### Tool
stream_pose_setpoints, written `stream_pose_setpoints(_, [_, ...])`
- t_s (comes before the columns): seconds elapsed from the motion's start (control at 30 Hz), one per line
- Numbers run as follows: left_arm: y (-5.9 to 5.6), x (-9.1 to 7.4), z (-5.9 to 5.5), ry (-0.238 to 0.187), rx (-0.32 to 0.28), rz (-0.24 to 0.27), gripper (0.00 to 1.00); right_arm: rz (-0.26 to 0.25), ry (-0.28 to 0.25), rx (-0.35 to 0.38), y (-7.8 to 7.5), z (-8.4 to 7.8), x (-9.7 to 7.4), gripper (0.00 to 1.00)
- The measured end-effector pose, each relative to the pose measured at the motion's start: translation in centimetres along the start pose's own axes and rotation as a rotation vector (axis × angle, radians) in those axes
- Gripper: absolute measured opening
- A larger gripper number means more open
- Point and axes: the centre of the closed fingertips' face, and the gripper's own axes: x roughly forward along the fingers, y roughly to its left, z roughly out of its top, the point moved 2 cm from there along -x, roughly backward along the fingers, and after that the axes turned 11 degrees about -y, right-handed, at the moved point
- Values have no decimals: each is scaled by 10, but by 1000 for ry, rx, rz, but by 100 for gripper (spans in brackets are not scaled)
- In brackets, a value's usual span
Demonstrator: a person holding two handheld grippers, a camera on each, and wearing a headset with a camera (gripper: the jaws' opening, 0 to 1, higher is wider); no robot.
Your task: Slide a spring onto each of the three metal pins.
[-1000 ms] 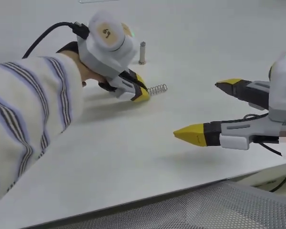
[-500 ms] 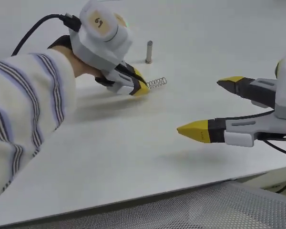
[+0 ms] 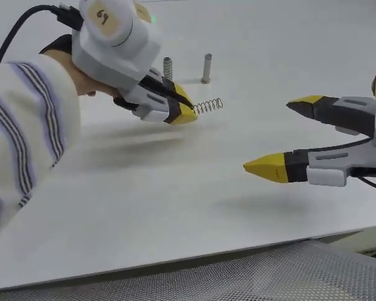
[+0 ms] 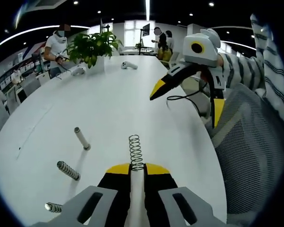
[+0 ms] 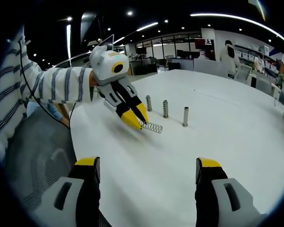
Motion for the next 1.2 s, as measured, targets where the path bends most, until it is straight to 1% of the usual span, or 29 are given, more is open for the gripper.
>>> stream_pose_setpoints(0.03, [-1,-1,0,1,2,-3,2,10,-3,-4,1,1,1,79])
stream_pose_setpoints(0.1, [-4,-4,1,1,2,-11,2,55,-26,-17,6,5,4,78])
stream_pose_setpoints(0.13, [-5,-6,1,2,0,-15,2,85,-40,-23,9,8,6,76])
stream_pose_setpoints(0.17, [-8,-7,0,10,2,-21,2,95,-45,-23,10,10,7,75])
stream_pose_setpoints(0.2, [-11,-8,-1,17,8,-28,2,117,-51,-28,12,12,8,73])
stream_pose_setpoints(0.3, [-18,-14,-3,31,19,-47,2,155,-42,-46,13,13,11,70])
stream_pose_setpoints(0.37, [-20,-17,-3,33,20,-50,2,174,-30,-49,12,13,13,71])
stream_pose_setpoints(0.43, [-22,-20,-1,19,12,-60,2,189,-22,-60,13,13,15,69])
stream_pose_setpoints(0.5, [-25,-23,1,15,15,-66,2,213,-11,-64,15,13,17,65])
stream_pose_setpoints(0.57, [-27,-25,1,16,11,-74,2,234,-12,-67,16,13,19,63])
stream_pose_setpoints(0.6, [-29,-27,1,18,-2,-72,2,242,-16,-64,17,14,20,61])
stream_pose_setpoints(0.67, [-31,-29,1,18,3,-77,2,276,-27,-71,20,15,22,60])
stream_pose_setpoints(0.7, [-32,-30,1,21,13,-81,2,310,-43,-90,24,18,24,57])
stream_pose_setpoints(0.77, [-34,-33,1,21,18,-84,2,338,-48,-85,28,21,27,53])
stream_pose_setpoints(0.87, [-36,-35,1,21,19,-82,2,364,-44,-101,31,23,33,46])
stream_pose_setpoints(0.93, [-38,-36,-1,22,39,-79,2,374,-44,-98,31,25,36,46])
stream_pose_setpoints(0.97, [-39,-37,-2,20,38,-78,2,387,-45,-95,32,26,39,47])
stream_pose_setpoints(1.03, [-41,-38,-3,14,37,-75,2,398,-31,-116,34,25,44,47])
stream_pose_setpoints(1.13, [-43,-40,-4,11,33,-71,2,421,-17,-129,37,24,49,42])
stream_pose_setpoints(1.2, [-44,-42,-4,9,30,-68,2,439,-19,-117,40,24,52,39])
